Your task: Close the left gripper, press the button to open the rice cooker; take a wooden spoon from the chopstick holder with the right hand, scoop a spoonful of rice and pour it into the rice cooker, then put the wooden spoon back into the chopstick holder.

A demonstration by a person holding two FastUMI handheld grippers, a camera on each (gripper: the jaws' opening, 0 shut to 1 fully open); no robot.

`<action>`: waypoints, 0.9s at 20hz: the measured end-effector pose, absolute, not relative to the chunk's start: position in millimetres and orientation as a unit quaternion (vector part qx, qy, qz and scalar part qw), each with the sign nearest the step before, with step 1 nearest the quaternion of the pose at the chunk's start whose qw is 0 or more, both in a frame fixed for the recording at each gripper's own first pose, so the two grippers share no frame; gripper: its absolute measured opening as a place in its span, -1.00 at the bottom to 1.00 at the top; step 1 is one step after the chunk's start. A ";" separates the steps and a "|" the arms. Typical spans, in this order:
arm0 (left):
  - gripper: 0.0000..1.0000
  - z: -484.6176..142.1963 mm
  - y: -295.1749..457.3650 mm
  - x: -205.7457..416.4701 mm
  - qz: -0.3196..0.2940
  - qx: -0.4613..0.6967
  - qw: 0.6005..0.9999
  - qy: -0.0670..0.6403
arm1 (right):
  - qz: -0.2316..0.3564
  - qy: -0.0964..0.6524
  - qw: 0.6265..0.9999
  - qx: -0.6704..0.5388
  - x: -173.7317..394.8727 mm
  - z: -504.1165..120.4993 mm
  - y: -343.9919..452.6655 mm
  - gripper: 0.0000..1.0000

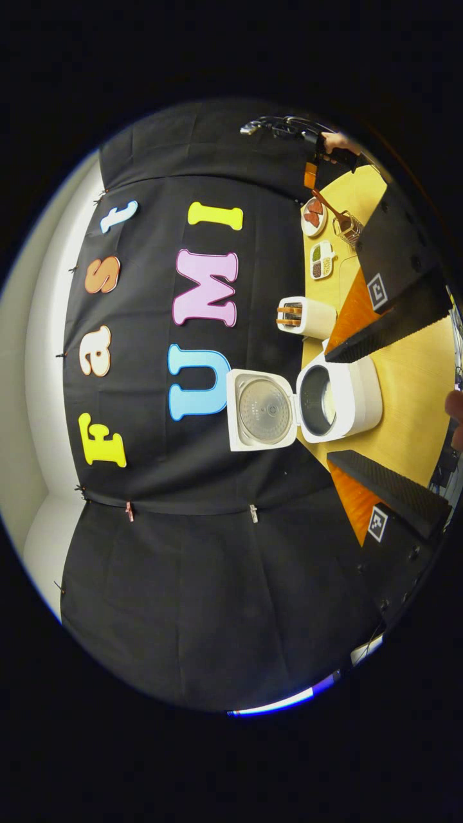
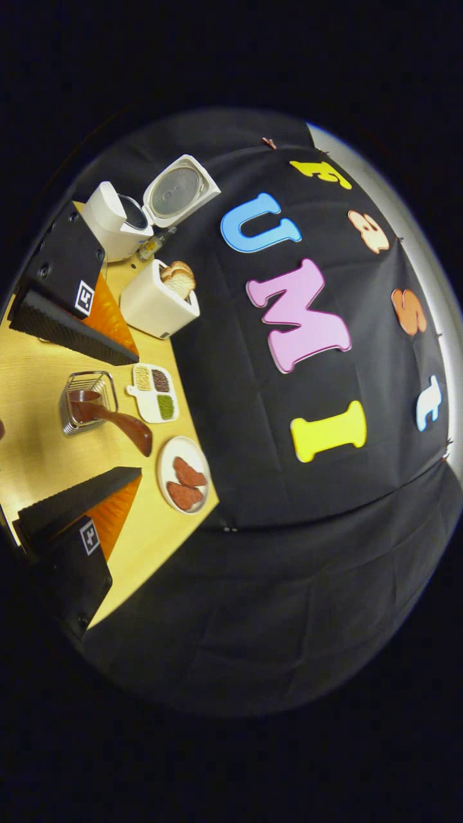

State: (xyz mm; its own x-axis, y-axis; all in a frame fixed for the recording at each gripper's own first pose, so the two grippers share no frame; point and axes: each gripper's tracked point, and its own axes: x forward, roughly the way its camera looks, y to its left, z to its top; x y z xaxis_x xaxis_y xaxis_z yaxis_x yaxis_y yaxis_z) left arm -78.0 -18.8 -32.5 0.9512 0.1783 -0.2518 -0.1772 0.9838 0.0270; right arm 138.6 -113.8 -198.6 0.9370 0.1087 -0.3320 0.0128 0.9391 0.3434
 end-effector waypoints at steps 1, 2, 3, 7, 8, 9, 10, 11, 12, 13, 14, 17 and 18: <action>0.89 -31.1 -17.6 -74.7 0.086 0.002 0.989 0.123 | 0.033 0.145 0.976 0.159 139.0 -174.4 -110.9 0.96; 0.88 -29.3 -16.5 -70.3 0.081 0.000 0.989 0.120 | 0.042 0.121 0.981 0.147 135.5 -153.8 -105.7 0.95; 0.88 -27.5 -14.7 -66.1 0.076 -0.004 0.990 0.115 | 0.047 0.106 0.984 0.139 134.2 -138.9 -102.9 0.95; 0.89 -13.8 -3.9 -41.5 0.058 -0.011 0.994 0.088 | 0.076 0.025 0.991 0.103 126.0 -75.1 -82.2 0.96; 0.88 -7.3 1.4 -32.0 0.054 -0.007 0.995 0.079 | 0.090 0.020 0.990 0.105 119.3 -65.5 -69.7 0.95; 0.89 -1.8 7.0 -22.5 0.051 -0.005 0.996 0.069 | 0.098 0.017 0.990 0.105 114.7 -58.3 -60.7 0.95; 0.89 4.9 11.8 -10.3 0.044 -0.006 0.997 0.060 | 0.104 0.015 0.990 0.097 112.4 -52.1 -54.0 0.96; 0.89 11.8 16.0 3.6 0.036 -0.008 0.998 0.050 | 0.101 0.005 0.991 0.083 109.1 -42.7 -51.5 0.96; 0.89 19.1 20.8 19.3 0.031 -0.009 0.999 0.039 | 0.100 -0.008 0.992 0.071 106.7 -31.0 -46.1 0.97; 0.89 25.5 27.2 36.5 0.024 -0.010 0.999 0.030 | 0.095 -0.021 0.993 0.062 103.2 -17.9 -40.7 0.96; 0.89 30.9 31.2 54.6 0.017 -0.010 1.000 0.025 | 0.087 -0.032 0.995 0.048 97.1 -6.5 -36.8 1.00; 0.90 49.2 45.5 108.2 0.003 -0.008 1.000 0.002 | 0.080 -0.076 0.994 0.014 83.8 21.6 -18.3 0.96; 0.90 53.7 48.2 126.0 -0.001 -0.008 1.000 -0.003 | 0.082 -0.088 0.993 0.009 80.5 27.7 -9.1 0.96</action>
